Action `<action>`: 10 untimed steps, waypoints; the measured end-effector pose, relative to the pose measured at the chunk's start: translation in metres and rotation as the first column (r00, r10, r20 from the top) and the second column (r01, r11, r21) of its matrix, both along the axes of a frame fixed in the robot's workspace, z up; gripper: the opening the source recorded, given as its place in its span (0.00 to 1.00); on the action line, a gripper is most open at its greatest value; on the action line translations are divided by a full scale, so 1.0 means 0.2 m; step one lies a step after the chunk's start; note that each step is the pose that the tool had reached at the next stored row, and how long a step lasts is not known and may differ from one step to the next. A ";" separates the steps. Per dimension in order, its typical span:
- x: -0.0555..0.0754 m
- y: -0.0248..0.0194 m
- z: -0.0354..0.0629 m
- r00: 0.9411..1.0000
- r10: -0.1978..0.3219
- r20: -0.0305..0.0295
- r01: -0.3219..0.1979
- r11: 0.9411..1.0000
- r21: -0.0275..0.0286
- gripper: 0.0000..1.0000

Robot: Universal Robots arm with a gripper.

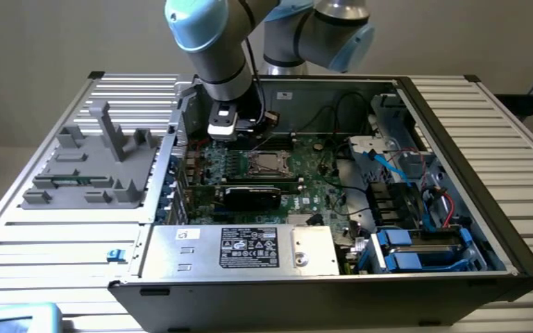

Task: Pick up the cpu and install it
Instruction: 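Install the first cpu locking lever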

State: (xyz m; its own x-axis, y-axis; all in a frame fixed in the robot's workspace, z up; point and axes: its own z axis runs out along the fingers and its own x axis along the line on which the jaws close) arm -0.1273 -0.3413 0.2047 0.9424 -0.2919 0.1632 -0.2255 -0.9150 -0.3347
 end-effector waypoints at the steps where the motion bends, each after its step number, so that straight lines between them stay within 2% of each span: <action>1: 0.00 0.000 -0.001 1.000 0.000 0.000 0.000 1.000 0.000 0.11; 10: 0.01 0.000 -0.021 1.000 0.000 0.005 0.000 1.000 0.000 0.11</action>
